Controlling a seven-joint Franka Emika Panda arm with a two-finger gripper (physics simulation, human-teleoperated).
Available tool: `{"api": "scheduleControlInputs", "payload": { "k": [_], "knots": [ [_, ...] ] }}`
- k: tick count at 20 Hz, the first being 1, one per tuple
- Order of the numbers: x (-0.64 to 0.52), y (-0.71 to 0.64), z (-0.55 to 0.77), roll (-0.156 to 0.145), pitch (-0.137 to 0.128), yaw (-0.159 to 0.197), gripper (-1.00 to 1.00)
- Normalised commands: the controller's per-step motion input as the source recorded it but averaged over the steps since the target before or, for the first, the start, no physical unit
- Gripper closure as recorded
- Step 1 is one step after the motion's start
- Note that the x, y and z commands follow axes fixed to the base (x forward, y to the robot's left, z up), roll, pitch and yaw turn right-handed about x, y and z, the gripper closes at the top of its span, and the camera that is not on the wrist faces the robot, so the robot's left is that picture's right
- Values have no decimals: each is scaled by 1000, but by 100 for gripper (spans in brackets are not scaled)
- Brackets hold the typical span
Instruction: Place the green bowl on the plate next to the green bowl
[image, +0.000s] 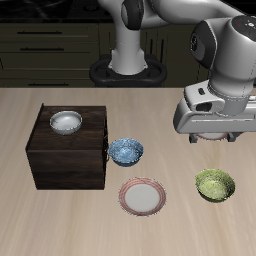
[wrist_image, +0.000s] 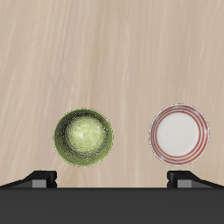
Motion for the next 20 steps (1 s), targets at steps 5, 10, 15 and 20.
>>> {"api": "scheduleControlInputs", "payload": {
  "k": [5, 10, 15, 20],
  "knots": [
    [18, -57, -62, 21, -8, -35, -100],
    [86, -124, -264, -2, 12, 7, -100],
    [42, -80, -239, -4, 38, -13, -100],
    [-38, -52, -273, 7, 17, 6, -100]
  ]
}}
